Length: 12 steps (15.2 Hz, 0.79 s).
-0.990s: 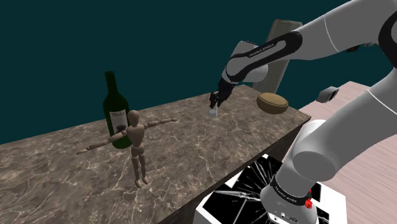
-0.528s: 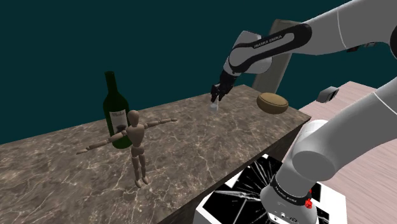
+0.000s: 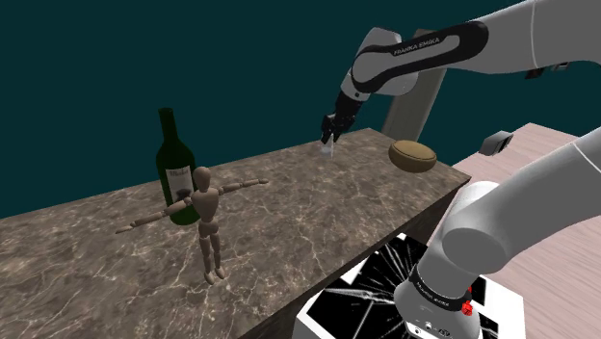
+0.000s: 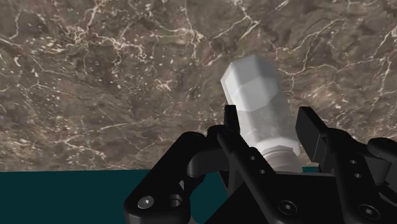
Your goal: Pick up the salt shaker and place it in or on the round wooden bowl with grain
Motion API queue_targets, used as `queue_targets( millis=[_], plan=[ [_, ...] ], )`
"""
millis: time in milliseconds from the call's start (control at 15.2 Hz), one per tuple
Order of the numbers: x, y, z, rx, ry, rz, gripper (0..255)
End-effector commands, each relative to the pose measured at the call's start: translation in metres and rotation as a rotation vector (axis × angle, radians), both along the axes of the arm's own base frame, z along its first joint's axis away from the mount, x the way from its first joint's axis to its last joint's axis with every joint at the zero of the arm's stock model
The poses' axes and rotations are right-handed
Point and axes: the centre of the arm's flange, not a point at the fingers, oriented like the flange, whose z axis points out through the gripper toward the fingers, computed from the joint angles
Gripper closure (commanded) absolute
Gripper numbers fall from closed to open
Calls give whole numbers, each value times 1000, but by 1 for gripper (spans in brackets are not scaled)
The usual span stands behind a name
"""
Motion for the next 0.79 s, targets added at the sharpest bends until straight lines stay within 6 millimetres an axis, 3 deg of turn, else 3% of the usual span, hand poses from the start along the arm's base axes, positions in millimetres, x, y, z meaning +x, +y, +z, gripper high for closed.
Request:
queue_targets(
  millis=[0, 396, 726],
  plan=[
    [0, 1, 10, 0, 0, 0, 255],
    [0, 1, 40, 0, 0, 0, 255],
    [-30, -58, 42, 0, 0, 0, 255]
  ],
)
